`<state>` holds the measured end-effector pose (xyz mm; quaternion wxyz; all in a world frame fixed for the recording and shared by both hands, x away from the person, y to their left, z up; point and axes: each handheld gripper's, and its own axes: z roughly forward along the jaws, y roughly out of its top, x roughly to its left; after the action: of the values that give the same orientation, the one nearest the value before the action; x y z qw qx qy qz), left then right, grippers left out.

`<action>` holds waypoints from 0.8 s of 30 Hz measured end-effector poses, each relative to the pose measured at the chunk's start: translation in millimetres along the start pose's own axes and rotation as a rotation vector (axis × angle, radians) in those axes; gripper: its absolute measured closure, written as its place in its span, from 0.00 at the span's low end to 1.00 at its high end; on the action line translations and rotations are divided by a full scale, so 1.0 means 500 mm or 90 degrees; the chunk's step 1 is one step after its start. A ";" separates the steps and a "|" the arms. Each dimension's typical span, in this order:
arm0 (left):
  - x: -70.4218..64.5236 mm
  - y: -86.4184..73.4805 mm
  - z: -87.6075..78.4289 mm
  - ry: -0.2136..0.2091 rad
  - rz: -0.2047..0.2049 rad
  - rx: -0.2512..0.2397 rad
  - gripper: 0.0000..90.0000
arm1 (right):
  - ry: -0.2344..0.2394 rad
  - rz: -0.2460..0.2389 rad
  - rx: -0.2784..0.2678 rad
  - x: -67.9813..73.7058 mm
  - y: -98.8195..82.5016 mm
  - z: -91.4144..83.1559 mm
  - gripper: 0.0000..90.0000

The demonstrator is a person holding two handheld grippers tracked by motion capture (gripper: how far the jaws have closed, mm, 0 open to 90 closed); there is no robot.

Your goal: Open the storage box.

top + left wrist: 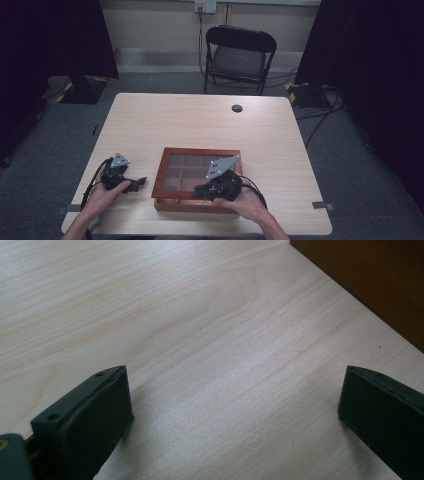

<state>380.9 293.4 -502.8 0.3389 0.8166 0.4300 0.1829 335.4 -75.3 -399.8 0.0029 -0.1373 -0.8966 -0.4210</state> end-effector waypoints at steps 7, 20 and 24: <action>0.000 0.000 0.000 0.000 0.000 0.000 0.00 | 0.002 -0.001 -0.004 -0.003 0.005 -0.004 0.92; 0.000 0.000 0.000 -0.001 -0.002 -0.001 0.00 | -0.001 0.001 -0.007 -0.006 0.019 -0.016 0.92; 0.000 0.000 0.000 0.000 0.000 0.000 0.00 | 0.000 -0.001 -0.009 -0.008 0.024 -0.020 0.92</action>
<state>380.9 293.5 -502.8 0.3389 0.8167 0.4298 0.1828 341.2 -76.3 -384.6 0.0012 -0.1365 -0.8939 -0.4270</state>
